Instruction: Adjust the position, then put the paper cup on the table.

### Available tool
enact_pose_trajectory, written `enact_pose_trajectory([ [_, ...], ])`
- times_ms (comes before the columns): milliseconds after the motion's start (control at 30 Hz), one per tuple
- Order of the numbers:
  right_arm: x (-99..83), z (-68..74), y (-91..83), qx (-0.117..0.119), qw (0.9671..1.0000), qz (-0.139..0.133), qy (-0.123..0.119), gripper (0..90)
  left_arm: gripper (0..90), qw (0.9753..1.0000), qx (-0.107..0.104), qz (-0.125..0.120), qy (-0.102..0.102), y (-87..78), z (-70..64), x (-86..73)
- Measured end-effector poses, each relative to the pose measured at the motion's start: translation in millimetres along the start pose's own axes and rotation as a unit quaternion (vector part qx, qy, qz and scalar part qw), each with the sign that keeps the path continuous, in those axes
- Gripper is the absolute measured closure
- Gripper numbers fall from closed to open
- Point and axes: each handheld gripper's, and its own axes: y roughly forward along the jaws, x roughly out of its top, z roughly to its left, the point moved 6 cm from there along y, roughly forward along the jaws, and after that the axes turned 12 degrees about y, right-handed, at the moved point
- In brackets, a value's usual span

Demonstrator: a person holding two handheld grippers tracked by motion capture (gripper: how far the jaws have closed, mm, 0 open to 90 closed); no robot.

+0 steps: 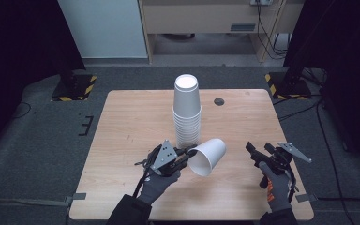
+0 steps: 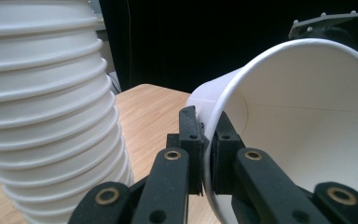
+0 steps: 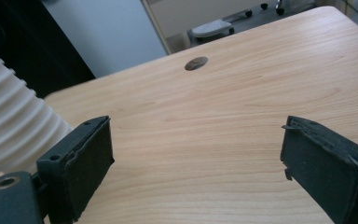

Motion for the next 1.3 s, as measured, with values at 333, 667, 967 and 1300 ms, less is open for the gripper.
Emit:
enact_pose_trajectory([
  [333, -3.2, -5.7, 2.2, -0.027, 0.9980, 0.013, -0.056, 9.6, 85.7, 0.9998, 0.011, -0.002, -0.013, -20.8, 11.6, -2.5],
  [667, -7.0, -8.8, 3.7, -0.044, 0.9956, 0.027, -0.078, 9.4, 85.7, 0.9996, 0.019, 0.001, -0.021, -48.1, 20.1, -6.6],
  [967, -9.4, -8.7, 5.0, -0.045, 0.9946, 0.035, -0.086, 9.5, 85.6, 0.9983, 0.045, 0.011, -0.036, -91.3, 37.6, -19.1],
  [1300, -12.2, -9.2, 6.4, -0.051, 0.9930, 0.044, -0.097, 9.2, 85.6, 0.9933, 0.094, 0.034, -0.058, -133.0, 66.2, -37.0],
])
